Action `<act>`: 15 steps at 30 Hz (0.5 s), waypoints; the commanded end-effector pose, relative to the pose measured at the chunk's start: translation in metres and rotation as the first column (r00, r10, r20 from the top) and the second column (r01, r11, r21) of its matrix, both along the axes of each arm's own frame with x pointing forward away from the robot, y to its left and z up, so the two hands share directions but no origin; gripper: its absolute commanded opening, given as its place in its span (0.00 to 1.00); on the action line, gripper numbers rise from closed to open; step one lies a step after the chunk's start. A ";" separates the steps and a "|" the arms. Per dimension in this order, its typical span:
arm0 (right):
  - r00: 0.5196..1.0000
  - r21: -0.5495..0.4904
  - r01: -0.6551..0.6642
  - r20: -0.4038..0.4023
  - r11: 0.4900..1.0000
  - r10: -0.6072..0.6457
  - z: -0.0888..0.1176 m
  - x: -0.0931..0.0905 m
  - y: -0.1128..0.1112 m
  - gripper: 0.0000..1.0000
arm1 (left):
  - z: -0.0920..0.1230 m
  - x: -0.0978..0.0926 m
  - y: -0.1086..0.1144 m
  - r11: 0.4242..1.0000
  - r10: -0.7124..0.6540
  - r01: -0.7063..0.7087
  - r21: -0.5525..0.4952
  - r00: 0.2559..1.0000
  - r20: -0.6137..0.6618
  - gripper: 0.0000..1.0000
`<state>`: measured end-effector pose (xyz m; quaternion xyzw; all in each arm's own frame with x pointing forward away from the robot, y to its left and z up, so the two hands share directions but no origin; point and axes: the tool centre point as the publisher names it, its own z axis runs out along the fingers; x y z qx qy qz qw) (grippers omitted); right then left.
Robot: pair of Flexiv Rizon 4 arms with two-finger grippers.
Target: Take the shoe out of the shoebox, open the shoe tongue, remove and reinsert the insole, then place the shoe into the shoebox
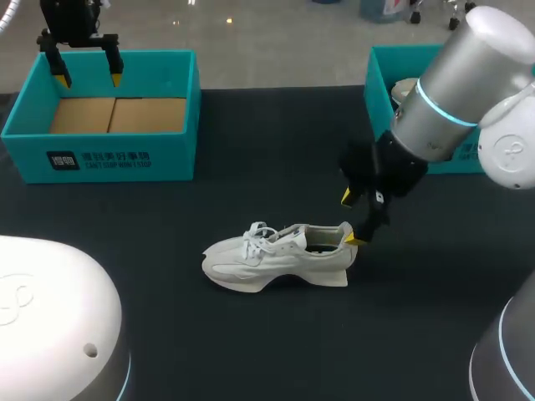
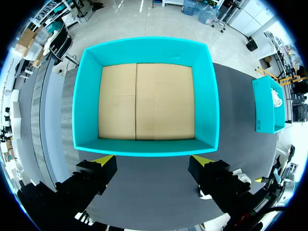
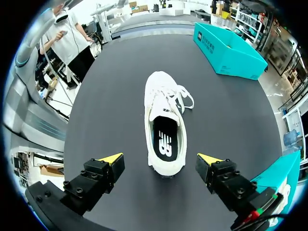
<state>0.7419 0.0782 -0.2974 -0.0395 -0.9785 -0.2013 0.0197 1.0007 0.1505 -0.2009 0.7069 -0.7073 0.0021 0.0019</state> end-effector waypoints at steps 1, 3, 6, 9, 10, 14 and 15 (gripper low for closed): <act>1.000 0.000 -0.001 0.000 1.000 0.001 -0.001 0.001 0.001 1.00 | 0.000 0.000 0.000 1.000 0.000 0.000 0.003 1.000 0.000 1.00; 1.000 0.052 0.020 -0.017 0.998 -0.019 -0.002 0.002 -0.002 1.00 | 0.000 0.000 0.000 1.000 0.000 0.000 0.003 1.000 0.000 1.00; 0.999 0.097 0.047 -0.001 0.994 -0.047 -0.002 0.008 -0.014 1.00 | 0.000 0.000 0.000 1.000 0.000 0.000 0.003 1.000 0.000 1.00; 0.998 0.129 0.047 0.040 0.991 -0.052 -0.003 0.012 -0.023 1.00 | 0.000 0.000 0.000 1.000 0.000 0.000 0.003 1.000 0.000 1.00; 0.998 0.141 0.045 0.040 0.989 -0.051 -0.005 0.014 -0.026 1.00 | 0.000 0.000 0.000 1.000 0.000 0.000 0.003 1.000 0.000 1.00; 0.997 0.149 0.034 0.062 0.988 -0.043 -0.014 0.017 -0.034 1.00 | 0.000 0.000 0.000 1.000 0.000 0.000 0.003 1.000 0.000 1.00; 0.997 0.154 0.033 0.070 0.988 -0.044 -0.016 0.017 -0.035 1.00 | 0.000 0.000 0.000 1.000 0.000 0.000 0.003 1.000 0.000 1.00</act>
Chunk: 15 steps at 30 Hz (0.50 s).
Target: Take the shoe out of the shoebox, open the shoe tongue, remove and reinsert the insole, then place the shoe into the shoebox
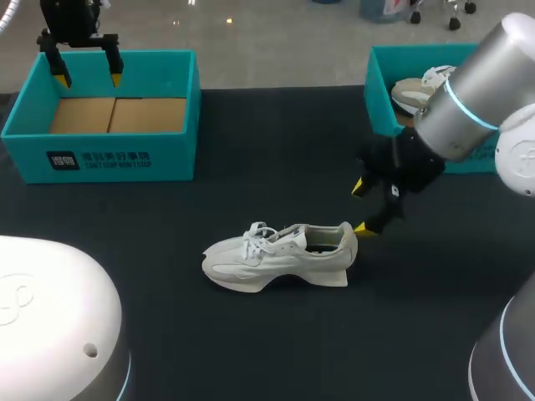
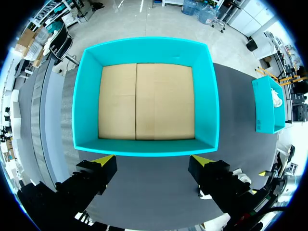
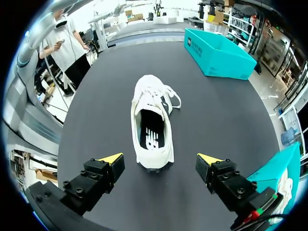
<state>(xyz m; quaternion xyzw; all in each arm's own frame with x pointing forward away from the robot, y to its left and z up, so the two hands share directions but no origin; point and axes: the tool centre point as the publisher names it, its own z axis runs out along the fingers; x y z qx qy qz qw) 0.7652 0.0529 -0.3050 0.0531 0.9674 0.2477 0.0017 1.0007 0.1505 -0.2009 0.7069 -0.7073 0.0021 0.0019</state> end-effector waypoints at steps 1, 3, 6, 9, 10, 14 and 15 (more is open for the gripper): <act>0.999 0.062 -0.002 0.038 0.998 -0.001 -0.011 -0.005 -0.011 1.00 | 0.000 0.000 0.000 1.000 0.000 0.000 0.003 1.000 0.000 1.00; 0.998 0.088 0.012 0.058 0.996 -0.017 -0.018 -0.004 -0.014 1.00 | 0.000 0.000 0.000 1.000 0.000 0.000 0.003 1.000 0.000 1.00; 0.996 0.129 0.017 0.080 0.992 -0.027 -0.031 -0.003 -0.018 1.00 | 0.000 0.000 0.000 1.000 0.000 0.000 0.003 1.000 0.000 1.00; 0.996 0.175 0.038 0.077 0.984 -0.052 -0.046 -0.002 -0.022 1.00 | 0.000 0.000 0.000 1.000 0.000 0.000 0.003 1.000 0.000 1.00; 0.995 0.195 0.055 0.071 0.979 -0.070 -0.050 -0.001 -0.023 1.00 | 0.000 0.000 0.000 1.000 0.000 0.000 0.003 1.000 0.000 1.00; 0.995 0.260 0.082 0.042 0.962 -0.096 -0.062 0.002 -0.023 1.00 | 0.000 0.000 0.000 1.000 0.000 0.000 0.003 1.000 0.000 1.00; 0.994 0.266 0.089 0.037 0.960 -0.103 -0.065 0.003 -0.022 1.00 | 0.000 0.000 0.000 1.000 0.000 0.000 0.003 1.000 0.000 1.00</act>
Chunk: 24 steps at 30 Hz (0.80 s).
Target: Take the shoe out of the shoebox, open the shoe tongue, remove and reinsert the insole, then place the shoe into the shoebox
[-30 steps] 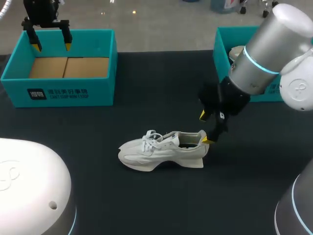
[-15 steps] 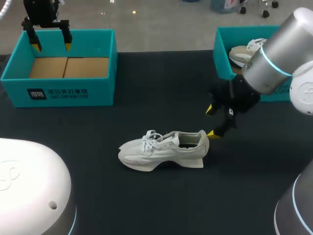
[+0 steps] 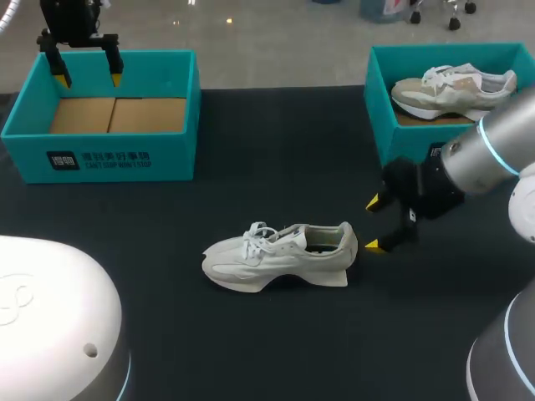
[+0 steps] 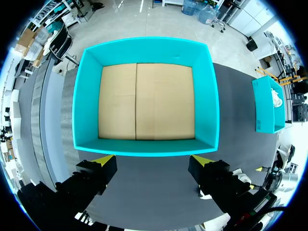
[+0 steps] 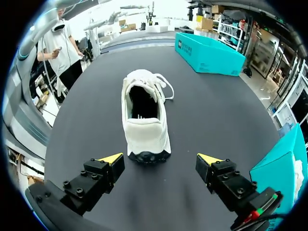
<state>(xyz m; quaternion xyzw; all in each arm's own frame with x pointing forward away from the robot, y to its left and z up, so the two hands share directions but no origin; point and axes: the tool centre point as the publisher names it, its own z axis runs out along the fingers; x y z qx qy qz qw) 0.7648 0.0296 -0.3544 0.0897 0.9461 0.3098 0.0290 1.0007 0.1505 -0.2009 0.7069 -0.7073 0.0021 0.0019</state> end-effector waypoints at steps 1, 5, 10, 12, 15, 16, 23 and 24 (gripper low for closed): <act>1.000 0.136 0.013 0.010 0.991 -0.015 -0.018 0.004 0.002 1.00 | 0.000 0.000 0.000 1.000 0.000 0.000 0.003 1.000 0.000 1.00; 1.000 0.144 -0.008 -0.012 0.990 0.010 -0.029 0.004 0.009 1.00 | 0.000 0.000 0.000 1.000 0.000 0.000 0.003 1.000 0.000 1.00; 0.999 0.156 -0.023 -0.030 0.987 0.028 -0.038 -0.001 0.018 1.00 | 0.000 0.000 0.000 1.000 0.000 0.000 0.003 1.000 0.000 1.00; 0.999 0.162 -0.023 -0.035 0.987 0.029 -0.041 -0.003 0.019 1.00 | 0.000 0.000 0.000 1.000 0.000 0.000 0.003 1.000 0.000 1.00; 0.999 0.168 -0.018 -0.042 0.986 0.026 -0.043 -0.004 0.023 1.00 | 0.000 0.000 0.000 1.000 0.000 0.000 0.003 1.000 0.000 1.00; 0.999 0.174 -0.016 -0.043 0.985 0.024 -0.043 -0.005 0.024 1.00 | 0.000 0.000 0.000 1.000 0.000 0.000 0.003 1.000 0.000 1.00; 0.998 0.184 -0.025 -0.055 0.983 0.035 -0.046 -0.012 0.033 1.00 | 0.000 0.000 0.000 1.000 0.000 0.000 0.003 1.000 0.000 1.00; 0.998 0.187 -0.023 -0.058 0.982 0.034 -0.046 -0.013 0.033 1.00 | 0.000 0.000 0.000 1.000 0.000 0.000 0.003 1.000 0.000 1.00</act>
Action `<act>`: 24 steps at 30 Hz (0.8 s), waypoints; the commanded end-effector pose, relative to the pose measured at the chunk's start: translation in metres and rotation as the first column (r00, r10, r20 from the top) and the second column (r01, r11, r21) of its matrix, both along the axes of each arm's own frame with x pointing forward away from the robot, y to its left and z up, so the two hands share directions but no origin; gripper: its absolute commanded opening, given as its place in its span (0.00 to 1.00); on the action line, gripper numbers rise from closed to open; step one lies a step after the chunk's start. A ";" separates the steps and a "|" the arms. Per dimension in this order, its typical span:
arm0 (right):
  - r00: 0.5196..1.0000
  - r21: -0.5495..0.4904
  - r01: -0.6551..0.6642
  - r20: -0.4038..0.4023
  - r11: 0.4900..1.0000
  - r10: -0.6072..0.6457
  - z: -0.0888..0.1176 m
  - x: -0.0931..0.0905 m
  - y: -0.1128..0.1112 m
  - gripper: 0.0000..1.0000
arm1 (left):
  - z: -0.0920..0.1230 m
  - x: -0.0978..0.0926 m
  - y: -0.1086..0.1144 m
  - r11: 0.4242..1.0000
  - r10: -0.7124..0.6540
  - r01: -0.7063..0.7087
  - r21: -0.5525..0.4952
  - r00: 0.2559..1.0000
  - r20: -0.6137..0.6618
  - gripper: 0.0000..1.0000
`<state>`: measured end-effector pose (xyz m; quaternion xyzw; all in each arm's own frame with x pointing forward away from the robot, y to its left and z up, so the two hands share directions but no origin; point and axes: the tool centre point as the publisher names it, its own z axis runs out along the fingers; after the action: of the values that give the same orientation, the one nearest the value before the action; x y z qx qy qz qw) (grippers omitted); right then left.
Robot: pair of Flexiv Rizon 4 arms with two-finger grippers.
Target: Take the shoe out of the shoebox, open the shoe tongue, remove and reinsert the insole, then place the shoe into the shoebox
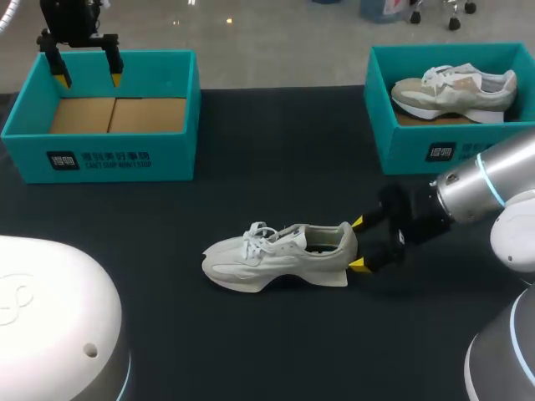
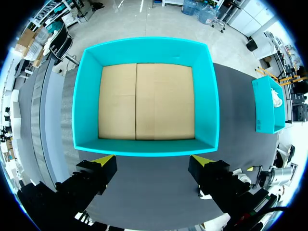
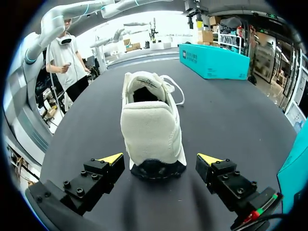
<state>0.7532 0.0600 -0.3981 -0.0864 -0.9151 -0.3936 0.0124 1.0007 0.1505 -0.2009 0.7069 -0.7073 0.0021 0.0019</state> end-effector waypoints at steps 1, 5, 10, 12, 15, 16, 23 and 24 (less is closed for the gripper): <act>1.000 0.006 0.004 -0.004 1.000 -0.004 -0.003 -0.003 0.003 1.00 | 0.000 0.000 0.000 1.000 0.000 0.000 0.003 1.000 0.000 1.00; 1.000 0.013 0.004 -0.009 1.000 -0.004 -0.007 -0.007 0.007 1.00 | 0.000 0.000 0.000 1.000 0.000 0.000 0.003 1.000 0.000 1.00; 1.000 0.023 0.007 0.000 1.000 -0.007 -0.011 -0.005 0.011 1.00 | 0.000 0.000 0.000 1.000 0.000 0.000 0.003 1.000 0.000 1.00; 1.000 0.025 0.008 0.002 1.000 -0.008 -0.011 -0.003 0.012 1.00 | 0.000 0.000 0.000 1.000 0.000 0.000 0.003 1.000 0.000 1.00; 1.000 0.024 0.004 0.006 1.000 -0.005 -0.013 -0.002 0.016 1.00 | 0.000 0.000 0.000 1.000 0.000 0.000 0.003 1.000 0.000 1.00; 1.000 0.024 0.001 0.006 1.000 -0.001 -0.015 -0.002 0.017 1.00 | 0.000 0.000 0.000 1.000 0.000 0.000 0.003 1.000 0.000 1.00; 1.000 0.028 -0.017 -0.002 0.999 0.017 -0.020 -0.006 0.028 1.00 | 0.000 0.000 0.000 1.000 0.000 0.000 0.003 1.000 0.000 1.00; 1.000 0.028 -0.016 -0.002 0.999 0.016 -0.020 -0.006 0.029 1.00 | 0.000 0.000 0.000 1.000 0.000 0.000 0.003 1.000 0.000 1.00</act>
<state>0.7453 0.0836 -0.4144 -0.0787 -0.9097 -0.4074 0.0182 1.0007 0.1505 -0.2009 0.7069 -0.7073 0.0021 0.0019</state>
